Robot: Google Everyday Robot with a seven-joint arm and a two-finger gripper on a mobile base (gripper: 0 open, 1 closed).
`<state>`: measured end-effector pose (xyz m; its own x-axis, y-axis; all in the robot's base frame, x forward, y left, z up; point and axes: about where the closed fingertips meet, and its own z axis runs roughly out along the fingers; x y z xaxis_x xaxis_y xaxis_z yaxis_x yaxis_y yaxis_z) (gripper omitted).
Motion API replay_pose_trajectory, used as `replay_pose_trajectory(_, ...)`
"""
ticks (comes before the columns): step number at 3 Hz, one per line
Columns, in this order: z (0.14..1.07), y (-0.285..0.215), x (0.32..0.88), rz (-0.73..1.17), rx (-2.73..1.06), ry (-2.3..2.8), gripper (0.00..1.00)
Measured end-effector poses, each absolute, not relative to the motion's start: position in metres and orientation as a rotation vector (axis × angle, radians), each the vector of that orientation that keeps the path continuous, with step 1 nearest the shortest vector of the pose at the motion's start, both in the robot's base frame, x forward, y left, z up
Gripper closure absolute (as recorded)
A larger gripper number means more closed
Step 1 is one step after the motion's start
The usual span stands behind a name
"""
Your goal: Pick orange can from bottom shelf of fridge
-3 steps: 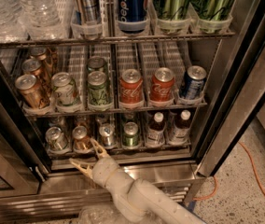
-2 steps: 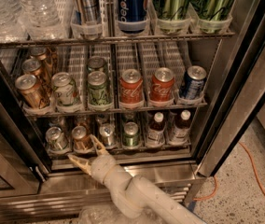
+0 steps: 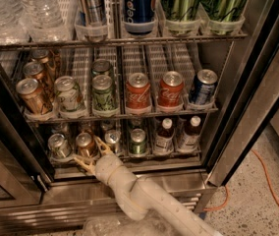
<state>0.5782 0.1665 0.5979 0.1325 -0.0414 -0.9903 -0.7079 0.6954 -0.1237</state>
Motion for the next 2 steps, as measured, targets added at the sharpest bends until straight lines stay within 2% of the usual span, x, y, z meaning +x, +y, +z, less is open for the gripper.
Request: replay_pose_trajectory(2, 0.5917, 0.1707, 0.6001, 0.548, -0.691, 1.394, 0.32)
